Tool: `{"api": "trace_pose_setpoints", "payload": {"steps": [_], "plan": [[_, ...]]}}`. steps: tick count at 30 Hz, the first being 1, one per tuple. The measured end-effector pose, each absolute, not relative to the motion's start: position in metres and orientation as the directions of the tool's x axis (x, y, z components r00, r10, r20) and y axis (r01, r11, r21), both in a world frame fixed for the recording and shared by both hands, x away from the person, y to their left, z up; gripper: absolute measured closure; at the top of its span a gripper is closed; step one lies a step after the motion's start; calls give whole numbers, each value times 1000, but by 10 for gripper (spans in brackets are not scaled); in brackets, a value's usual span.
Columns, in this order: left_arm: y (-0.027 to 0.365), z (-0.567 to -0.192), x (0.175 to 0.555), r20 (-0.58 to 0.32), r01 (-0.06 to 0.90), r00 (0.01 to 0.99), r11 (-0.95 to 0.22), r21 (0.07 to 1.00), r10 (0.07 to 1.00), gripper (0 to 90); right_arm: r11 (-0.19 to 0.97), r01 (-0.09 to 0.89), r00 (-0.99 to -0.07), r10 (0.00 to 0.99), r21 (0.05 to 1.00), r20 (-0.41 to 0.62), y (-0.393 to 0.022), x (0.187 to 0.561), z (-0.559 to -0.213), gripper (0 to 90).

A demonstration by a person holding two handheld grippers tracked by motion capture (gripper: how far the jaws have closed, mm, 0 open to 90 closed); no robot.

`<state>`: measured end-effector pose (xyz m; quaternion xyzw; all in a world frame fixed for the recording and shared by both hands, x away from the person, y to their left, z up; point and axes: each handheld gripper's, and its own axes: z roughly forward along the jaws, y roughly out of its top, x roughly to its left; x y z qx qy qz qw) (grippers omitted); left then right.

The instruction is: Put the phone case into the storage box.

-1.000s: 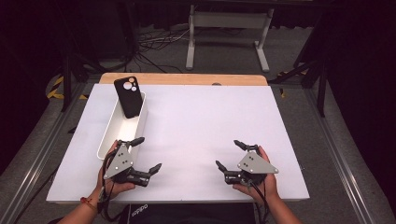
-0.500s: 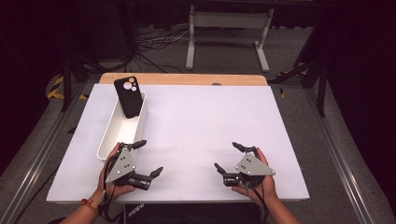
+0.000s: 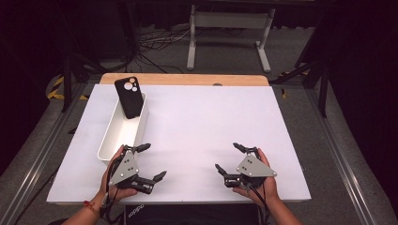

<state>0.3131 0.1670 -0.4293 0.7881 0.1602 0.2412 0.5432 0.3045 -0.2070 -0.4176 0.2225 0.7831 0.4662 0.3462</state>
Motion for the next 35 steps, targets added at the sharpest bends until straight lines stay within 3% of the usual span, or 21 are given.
{"api": "trace_pose_setpoints", "payload": {"steps": [35], "plan": [[161, -424, 311, 228, -21, 833, -382, 924, 504, 41, 464, 11, -668, 663, 886, -338, -208, 303, -415, 135]]}}
